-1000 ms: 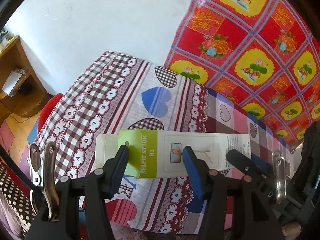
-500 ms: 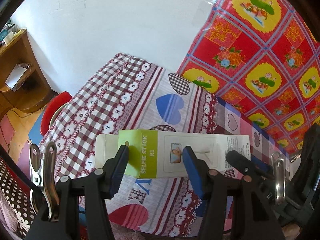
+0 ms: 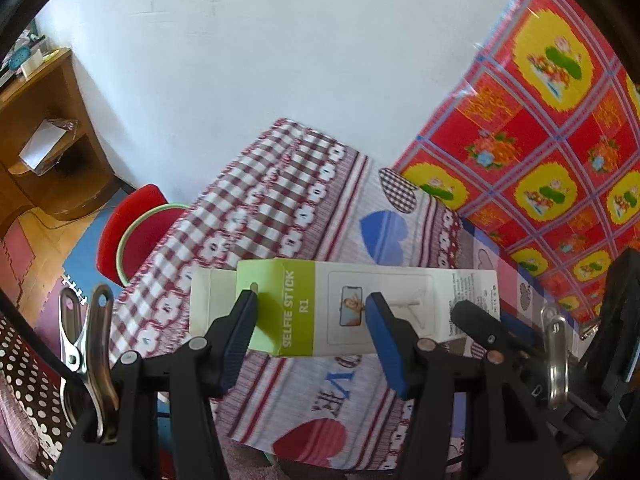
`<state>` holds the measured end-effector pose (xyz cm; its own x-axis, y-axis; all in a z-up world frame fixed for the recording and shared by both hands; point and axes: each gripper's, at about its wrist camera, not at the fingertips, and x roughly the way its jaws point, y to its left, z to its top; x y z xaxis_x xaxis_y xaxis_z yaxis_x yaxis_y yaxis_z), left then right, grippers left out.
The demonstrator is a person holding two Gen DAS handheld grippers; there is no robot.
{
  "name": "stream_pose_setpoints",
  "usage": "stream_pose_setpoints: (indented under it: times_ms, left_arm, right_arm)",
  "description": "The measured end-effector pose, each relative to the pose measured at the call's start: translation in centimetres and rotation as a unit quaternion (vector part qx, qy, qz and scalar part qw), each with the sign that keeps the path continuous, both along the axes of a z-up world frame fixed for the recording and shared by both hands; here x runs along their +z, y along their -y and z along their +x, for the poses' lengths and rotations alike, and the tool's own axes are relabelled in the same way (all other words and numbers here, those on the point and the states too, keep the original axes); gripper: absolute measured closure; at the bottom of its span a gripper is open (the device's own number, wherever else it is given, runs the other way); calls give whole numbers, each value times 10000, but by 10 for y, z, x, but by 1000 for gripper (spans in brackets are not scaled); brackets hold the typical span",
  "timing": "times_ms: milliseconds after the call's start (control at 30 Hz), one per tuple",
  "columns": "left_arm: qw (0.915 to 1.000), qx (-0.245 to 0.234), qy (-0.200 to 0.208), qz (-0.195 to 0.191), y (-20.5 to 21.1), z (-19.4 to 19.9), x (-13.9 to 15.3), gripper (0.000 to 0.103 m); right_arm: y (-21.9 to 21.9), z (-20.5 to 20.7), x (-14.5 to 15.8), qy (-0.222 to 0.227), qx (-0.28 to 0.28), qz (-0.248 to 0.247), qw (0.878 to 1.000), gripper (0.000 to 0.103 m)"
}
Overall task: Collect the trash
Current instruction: 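Carry the box in both tools over the red bucket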
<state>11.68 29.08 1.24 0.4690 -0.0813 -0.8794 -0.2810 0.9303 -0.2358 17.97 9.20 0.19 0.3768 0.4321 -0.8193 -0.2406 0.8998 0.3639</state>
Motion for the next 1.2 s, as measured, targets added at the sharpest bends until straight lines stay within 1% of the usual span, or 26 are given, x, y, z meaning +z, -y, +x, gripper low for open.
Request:
stream_pose_setpoints:
  times_ms: [400,700,1000,1200]
  left_arm:
    - [9993,359,-33,-29,-60,-6,0,44]
    - [9979,634,-34,-88,-108,-8,-5,44]
    - [9945,1045,-29,-90,-174,-13,-11,44]
    - [9909,1328,-125,-163,-221,-14,-27,44]
  right_arm:
    - [-64,9,1,0,366,-26,9993,33]
    - [-120,18,6,88,690,-169,9974,33]
    - [-197,32,8,202,1218,-251,9920,33]
    - [-249,48,-3,146,1637,-302,9859,33]
